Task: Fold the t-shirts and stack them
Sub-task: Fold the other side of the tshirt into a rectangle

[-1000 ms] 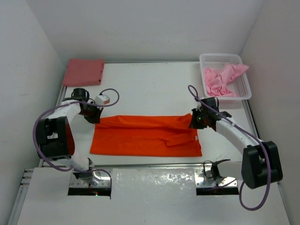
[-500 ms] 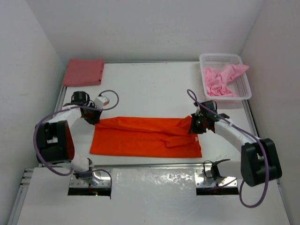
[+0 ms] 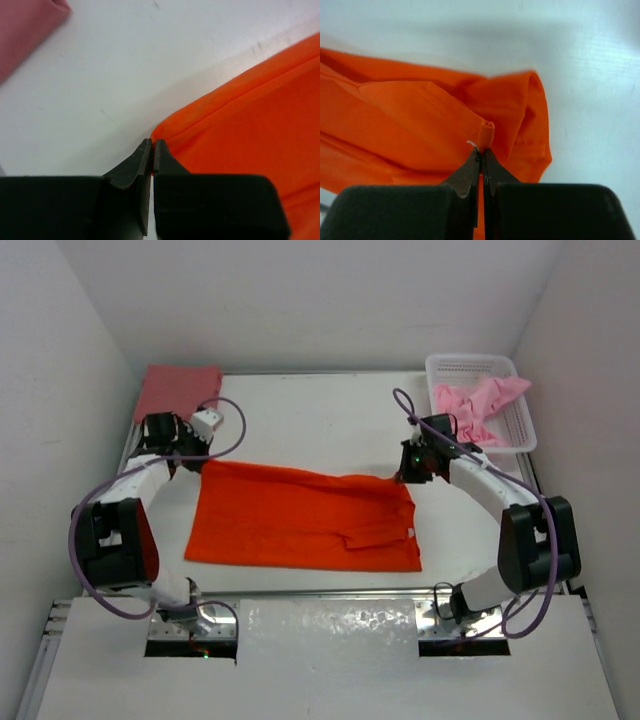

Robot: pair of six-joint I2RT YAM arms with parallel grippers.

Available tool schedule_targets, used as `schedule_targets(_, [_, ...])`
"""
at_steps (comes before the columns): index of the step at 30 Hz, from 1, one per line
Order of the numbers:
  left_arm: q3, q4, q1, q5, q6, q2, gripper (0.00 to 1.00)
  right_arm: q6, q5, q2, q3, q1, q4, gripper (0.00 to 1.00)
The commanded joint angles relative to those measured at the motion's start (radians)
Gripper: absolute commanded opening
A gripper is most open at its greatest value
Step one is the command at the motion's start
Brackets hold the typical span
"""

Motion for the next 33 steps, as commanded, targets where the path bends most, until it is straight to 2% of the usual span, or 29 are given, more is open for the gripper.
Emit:
schedule_targets(1, [-0.082,-0.07,0.002,0.033,0.102,-0.069,0.0,-0.017,-0.017,-0.089,-0.057,-0.002,-0.044,0.0])
schedule_targets(10, [-0.181,-0.243,0.013,0.01,0.251,-0.147,0.0,0.018,-0.054,-0.263,-0.276,0.004,-0.076,0.0])
schedule_targets(15, [-0.244,-0.226,0.011,0.014,0.302,-0.144,0.0,0.066,-0.084,-0.281,-0.353,0.031,-0.021,0.0])
schedule_targets(18, [-0.26,-0.208,0.011,0.021,0.304,-0.136,0.04,0.099,-0.092,-0.251,-0.373,0.067,0.012,0.0])
schedule_targets(21, [-0.253,-0.231,0.011,-0.008,0.32,-0.136,0.22,0.109,-0.051,-0.257,-0.376,0.07,-0.002,0.0])
schedule_targets(22, [-0.25,-0.255,0.013,-0.016,0.33,-0.139,0.4,0.103,-0.038,-0.261,-0.376,0.07,-0.008,0.0])
schedule_targets(24, [-0.227,-0.28,0.016,-0.05,0.356,-0.141,0.47,0.096,-0.029,-0.263,-0.378,0.068,-0.013,0.0])
schedule_targets(26, [-0.193,-0.312,0.03,-0.058,0.359,-0.14,0.59,0.089,-0.035,-0.255,-0.375,0.068,-0.013,0.0])
schedule_targets(27, [-0.169,-0.321,0.034,-0.055,0.351,-0.14,0.72,0.09,-0.038,-0.245,-0.375,0.068,-0.008,0.0])
schedule_targets(29, [-0.075,-0.335,0.037,-0.032,0.287,-0.14,0.78,0.084,-0.041,-0.237,-0.372,0.068,-0.008,0.0])
schedule_targets(30, [0.007,-0.349,0.036,-0.013,0.259,-0.141,0.99,0.076,-0.041,-0.232,-0.37,0.068,-0.01,0.0])
schedule_targets(33, [0.139,-0.347,0.004,0.099,0.098,-0.149,1.0,0.072,-0.04,-0.228,-0.373,0.068,-0.008,0.0])
